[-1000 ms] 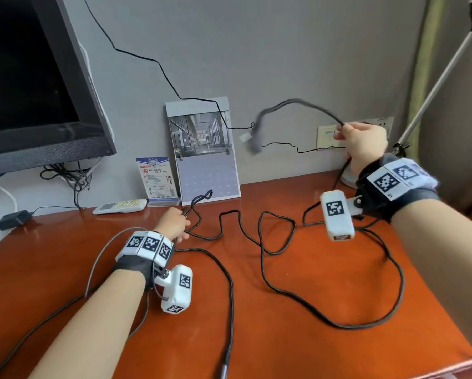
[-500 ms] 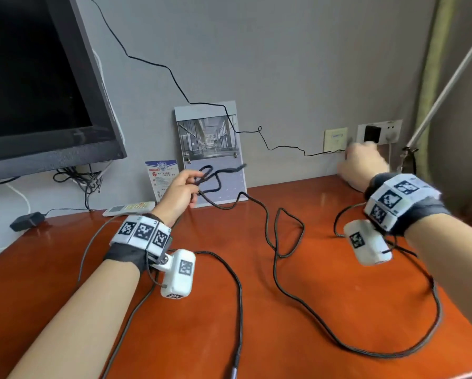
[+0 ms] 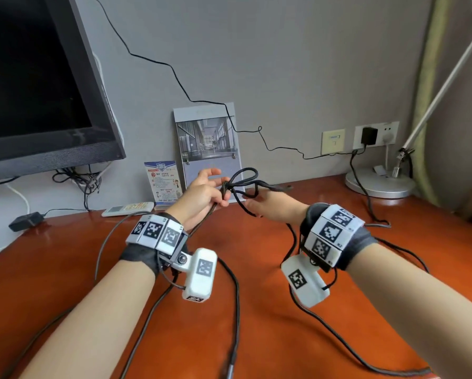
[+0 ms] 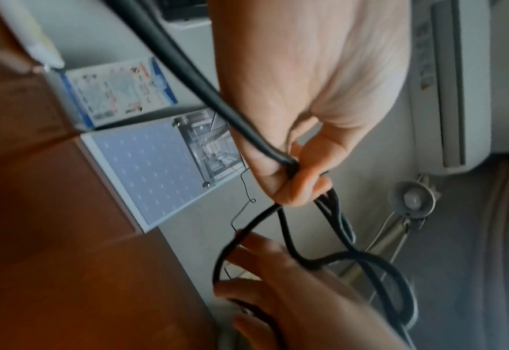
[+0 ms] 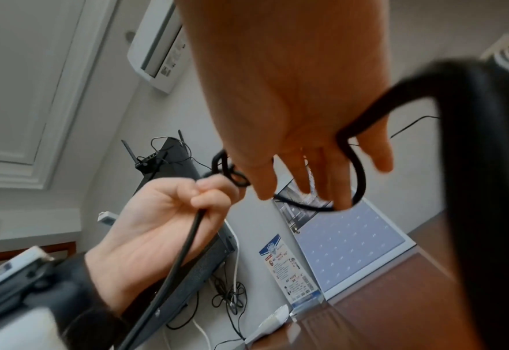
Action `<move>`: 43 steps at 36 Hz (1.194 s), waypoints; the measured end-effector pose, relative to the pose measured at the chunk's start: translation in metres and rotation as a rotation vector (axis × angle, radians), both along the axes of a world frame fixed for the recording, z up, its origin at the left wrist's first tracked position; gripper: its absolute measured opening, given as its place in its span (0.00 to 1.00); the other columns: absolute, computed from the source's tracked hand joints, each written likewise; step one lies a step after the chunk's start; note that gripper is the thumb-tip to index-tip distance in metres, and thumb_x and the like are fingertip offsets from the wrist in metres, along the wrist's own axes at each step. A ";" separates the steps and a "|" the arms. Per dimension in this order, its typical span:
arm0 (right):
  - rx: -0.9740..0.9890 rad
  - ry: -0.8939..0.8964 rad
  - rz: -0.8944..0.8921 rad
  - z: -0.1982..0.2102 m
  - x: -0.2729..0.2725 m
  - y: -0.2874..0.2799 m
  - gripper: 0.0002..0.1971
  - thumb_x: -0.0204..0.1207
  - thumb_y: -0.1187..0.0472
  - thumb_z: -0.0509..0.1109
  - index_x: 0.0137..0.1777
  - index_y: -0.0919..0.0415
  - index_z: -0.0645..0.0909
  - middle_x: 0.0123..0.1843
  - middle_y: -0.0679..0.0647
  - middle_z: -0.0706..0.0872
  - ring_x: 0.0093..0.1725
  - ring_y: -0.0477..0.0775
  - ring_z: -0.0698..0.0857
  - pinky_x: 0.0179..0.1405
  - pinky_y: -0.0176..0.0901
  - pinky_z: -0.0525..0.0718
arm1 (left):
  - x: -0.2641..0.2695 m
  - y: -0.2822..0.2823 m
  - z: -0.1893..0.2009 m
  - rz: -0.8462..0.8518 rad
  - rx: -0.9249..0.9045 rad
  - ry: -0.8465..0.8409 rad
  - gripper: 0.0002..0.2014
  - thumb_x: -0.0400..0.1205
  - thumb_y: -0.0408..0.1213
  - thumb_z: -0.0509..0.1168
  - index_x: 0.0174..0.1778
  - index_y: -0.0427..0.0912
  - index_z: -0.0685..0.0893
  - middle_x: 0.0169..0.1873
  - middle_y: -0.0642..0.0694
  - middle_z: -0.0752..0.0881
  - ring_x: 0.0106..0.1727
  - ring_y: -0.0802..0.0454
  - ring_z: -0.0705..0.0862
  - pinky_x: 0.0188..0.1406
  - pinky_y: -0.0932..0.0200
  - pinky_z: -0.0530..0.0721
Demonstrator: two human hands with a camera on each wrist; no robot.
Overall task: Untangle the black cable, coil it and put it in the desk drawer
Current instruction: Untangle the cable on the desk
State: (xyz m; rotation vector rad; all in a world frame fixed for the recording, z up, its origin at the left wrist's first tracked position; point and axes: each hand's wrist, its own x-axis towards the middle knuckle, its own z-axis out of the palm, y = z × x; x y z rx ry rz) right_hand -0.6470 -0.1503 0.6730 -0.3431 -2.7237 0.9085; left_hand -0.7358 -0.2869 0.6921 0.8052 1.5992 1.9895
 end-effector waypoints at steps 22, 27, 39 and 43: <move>-0.102 0.245 -0.076 -0.018 0.022 0.008 0.18 0.84 0.61 0.55 0.31 0.51 0.72 0.29 0.45 0.75 0.30 0.48 0.72 0.34 0.39 0.71 | 0.000 0.014 -0.009 0.156 -0.382 0.246 0.09 0.90 0.40 0.50 0.45 0.45 0.71 0.25 0.49 0.66 0.11 0.62 0.58 0.12 0.74 0.53; -0.150 0.200 -0.095 -0.015 0.017 0.012 0.18 0.85 0.61 0.56 0.31 0.51 0.73 0.28 0.45 0.75 0.33 0.51 0.73 0.41 0.42 0.73 | 0.003 0.016 -0.014 0.064 -0.450 0.270 0.08 0.90 0.40 0.49 0.53 0.45 0.72 0.23 0.50 0.64 0.12 0.61 0.57 0.15 0.74 0.53; 0.239 0.086 -0.233 -0.004 0.015 0.006 0.13 0.84 0.57 0.57 0.57 0.57 0.82 0.58 0.58 0.84 0.61 0.62 0.80 0.49 0.45 0.71 | 0.030 0.024 -0.016 0.084 -0.434 0.529 0.13 0.82 0.25 0.58 0.57 0.46 0.71 0.40 0.48 0.81 0.26 0.47 0.82 0.19 0.56 0.80; 0.382 0.090 -0.268 -0.007 0.018 0.008 0.12 0.83 0.56 0.57 0.54 0.53 0.82 0.54 0.56 0.87 0.58 0.62 0.82 0.51 0.48 0.67 | 0.024 0.020 0.000 0.222 -0.296 0.335 0.15 0.78 0.18 0.51 0.43 0.41 0.78 0.43 0.47 0.78 0.36 0.49 0.80 0.42 0.45 0.87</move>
